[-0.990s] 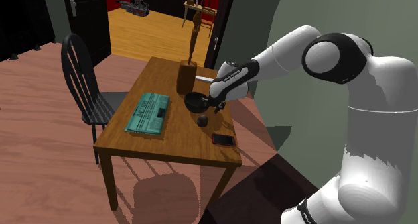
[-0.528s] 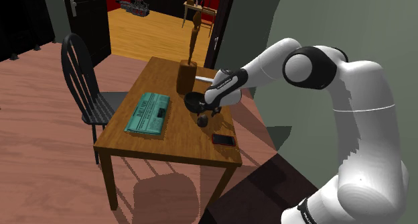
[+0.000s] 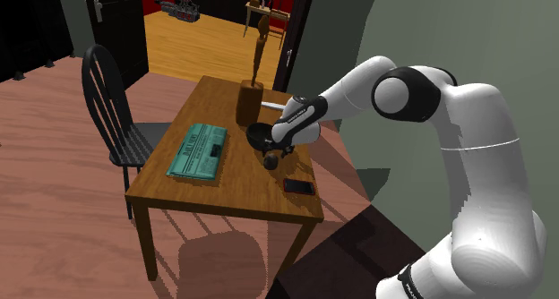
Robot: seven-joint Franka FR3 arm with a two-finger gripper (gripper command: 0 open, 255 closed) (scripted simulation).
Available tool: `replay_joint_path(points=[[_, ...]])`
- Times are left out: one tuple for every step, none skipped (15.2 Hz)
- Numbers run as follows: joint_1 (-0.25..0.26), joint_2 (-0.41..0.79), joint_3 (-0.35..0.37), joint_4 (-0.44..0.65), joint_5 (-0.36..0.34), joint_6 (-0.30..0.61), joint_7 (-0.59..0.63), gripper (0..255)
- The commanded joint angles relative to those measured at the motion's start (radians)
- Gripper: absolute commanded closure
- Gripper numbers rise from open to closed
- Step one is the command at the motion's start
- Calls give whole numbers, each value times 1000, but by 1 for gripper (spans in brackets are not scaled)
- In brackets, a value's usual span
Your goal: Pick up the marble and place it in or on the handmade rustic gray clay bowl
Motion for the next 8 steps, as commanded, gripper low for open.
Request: replay_joint_path(points=[[0, 0, 0, 0, 0, 0, 0, 0], [0, 0, 0, 0, 0, 0, 0, 0], [0, 0, 0, 0, 0, 0, 0, 0], [0, 0, 0, 0, 0, 0, 0, 255], [0, 0, 0, 0, 0, 0, 0, 255], [0, 0, 0, 0, 0, 0, 0, 255], [0, 0, 0, 1, 0, -1, 0, 255], [0, -1, 0, 0, 0, 0, 0, 255]])
